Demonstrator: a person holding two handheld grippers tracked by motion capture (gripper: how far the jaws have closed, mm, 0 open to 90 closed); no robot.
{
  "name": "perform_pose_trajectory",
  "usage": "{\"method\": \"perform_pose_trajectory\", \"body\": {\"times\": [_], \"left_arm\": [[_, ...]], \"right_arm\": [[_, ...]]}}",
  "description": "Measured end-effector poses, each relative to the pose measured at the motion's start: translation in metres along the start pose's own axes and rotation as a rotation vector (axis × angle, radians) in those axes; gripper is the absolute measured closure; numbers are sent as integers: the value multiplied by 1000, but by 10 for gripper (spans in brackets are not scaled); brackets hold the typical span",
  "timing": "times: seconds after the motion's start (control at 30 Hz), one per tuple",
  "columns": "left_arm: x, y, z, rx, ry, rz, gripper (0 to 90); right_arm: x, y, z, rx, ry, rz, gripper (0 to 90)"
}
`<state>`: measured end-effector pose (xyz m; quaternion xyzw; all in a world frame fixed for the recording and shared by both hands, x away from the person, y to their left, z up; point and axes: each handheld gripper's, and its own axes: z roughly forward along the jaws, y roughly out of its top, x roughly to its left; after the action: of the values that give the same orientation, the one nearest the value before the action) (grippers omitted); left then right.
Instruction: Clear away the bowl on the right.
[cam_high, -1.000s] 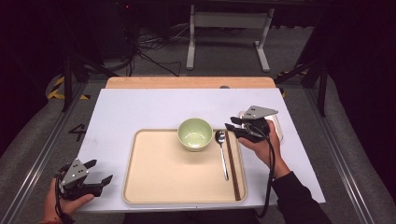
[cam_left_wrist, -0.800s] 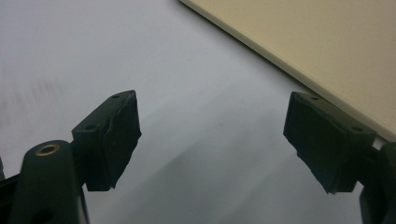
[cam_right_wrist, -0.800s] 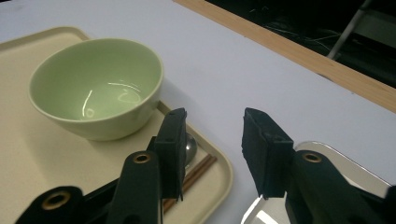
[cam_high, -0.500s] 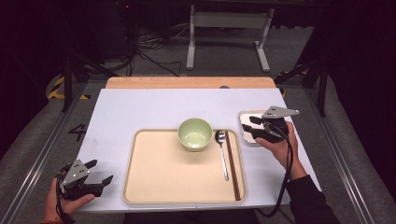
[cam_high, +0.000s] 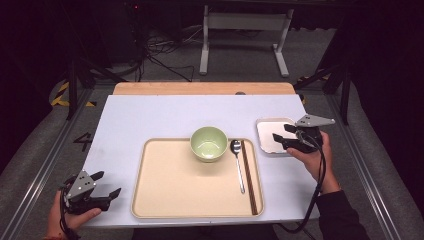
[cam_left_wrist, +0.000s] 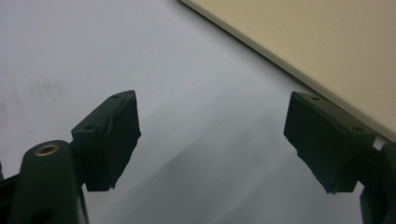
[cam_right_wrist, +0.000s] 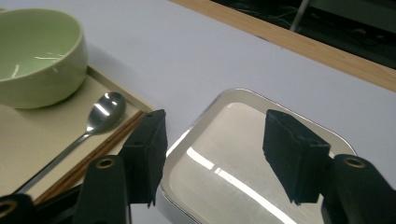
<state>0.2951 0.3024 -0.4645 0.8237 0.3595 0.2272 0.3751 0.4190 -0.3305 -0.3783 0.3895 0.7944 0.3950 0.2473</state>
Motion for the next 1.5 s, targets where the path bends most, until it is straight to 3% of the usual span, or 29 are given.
{"method": "perform_pose_trajectory", "body": {"times": [0.3,0.47,0.6,0.87,1.1,1.27,1.33,1.5], "left_arm": [[0,0,0,2,-2,5,194],[0,0,0,-1,-1,2,194],[0,0,0,2,-1,3,194],[1,1,2,3,-7,-1,194],[3,0,2,7,-4,-4,195],[4,-2,1,5,-7,-8,194],[4,-3,1,6,-7,-8,195],[4,-3,-1,0,-3,-10,195]], "right_arm": [[-31,-19,1,67,-94,111,226],[-47,-30,4,97,-99,185,220],[-64,-43,8,99,-48,286,336],[-86,-66,16,118,-1,444,562],[-90,-71,26,168,10,470,673],[-93,-71,30,172,-11,489,797],[-96,-73,30,157,-3,526,823],[-94,-70,33,153,-9,510,883]]}}
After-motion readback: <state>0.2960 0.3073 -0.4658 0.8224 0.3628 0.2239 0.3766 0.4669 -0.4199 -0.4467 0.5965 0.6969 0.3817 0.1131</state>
